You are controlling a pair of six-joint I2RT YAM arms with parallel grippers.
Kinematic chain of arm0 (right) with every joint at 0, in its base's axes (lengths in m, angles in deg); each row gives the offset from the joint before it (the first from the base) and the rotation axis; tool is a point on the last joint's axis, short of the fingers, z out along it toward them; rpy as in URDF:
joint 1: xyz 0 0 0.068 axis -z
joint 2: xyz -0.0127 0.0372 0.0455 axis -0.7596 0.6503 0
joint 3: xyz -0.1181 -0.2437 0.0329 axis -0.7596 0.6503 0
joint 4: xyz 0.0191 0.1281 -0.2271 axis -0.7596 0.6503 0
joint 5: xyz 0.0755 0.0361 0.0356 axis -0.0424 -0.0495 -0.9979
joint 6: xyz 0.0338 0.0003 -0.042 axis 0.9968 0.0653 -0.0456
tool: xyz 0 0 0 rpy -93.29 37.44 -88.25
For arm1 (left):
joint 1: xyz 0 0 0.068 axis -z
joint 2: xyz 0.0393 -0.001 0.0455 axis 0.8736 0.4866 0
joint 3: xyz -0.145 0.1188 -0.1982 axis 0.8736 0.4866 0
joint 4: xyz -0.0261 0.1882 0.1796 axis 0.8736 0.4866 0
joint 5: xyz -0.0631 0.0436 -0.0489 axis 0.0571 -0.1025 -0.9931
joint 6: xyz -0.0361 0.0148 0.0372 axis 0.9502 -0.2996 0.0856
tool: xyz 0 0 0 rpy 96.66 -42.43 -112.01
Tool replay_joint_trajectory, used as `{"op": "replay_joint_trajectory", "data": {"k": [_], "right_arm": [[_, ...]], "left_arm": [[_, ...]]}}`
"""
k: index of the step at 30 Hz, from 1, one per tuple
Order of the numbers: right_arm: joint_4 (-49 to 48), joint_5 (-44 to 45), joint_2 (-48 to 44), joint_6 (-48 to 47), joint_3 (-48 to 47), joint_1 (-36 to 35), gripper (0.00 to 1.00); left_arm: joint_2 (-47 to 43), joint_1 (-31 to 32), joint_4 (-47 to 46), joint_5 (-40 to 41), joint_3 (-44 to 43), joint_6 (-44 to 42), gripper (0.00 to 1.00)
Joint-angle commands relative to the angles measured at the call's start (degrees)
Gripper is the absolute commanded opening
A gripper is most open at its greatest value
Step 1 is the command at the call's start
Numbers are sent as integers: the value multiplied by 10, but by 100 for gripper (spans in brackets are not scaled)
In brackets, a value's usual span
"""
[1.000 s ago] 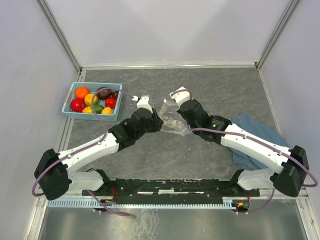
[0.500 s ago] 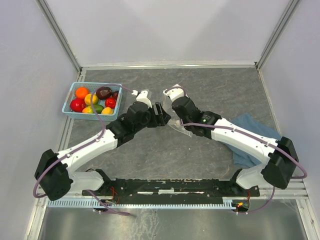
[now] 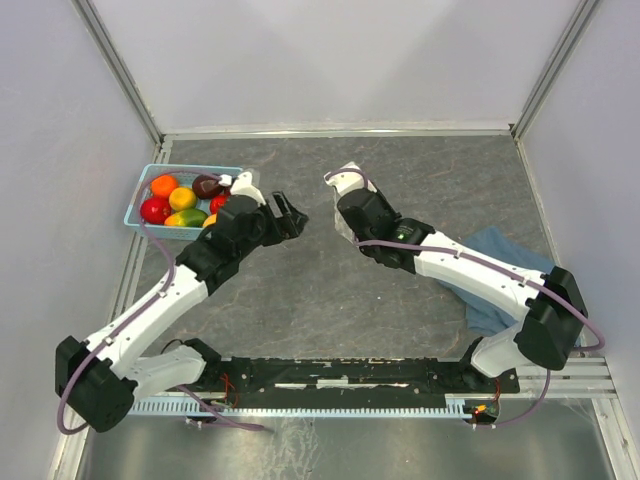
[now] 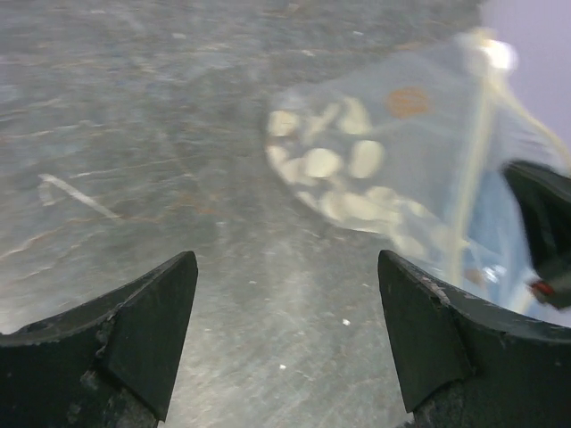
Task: Place the food in the zip-top bag and seal the zipper
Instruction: Open the zipper of the food storage bag.
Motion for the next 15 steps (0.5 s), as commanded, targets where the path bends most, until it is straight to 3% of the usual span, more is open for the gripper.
{"op": "replay_joint_trajectory", "data": {"k": [1,7,15], "right_arm": [[-29,60,2,-27,-30,2,2],[-29,41,6,-30,-25,2,2],[-28,6,2,-18,-15,2,2]], "left_arm": [[1,-76,66,13,-17,-15,88],[34,-184,115,23,-33,-57,88],[140,-277,176,56,-141,-140,91]]}}
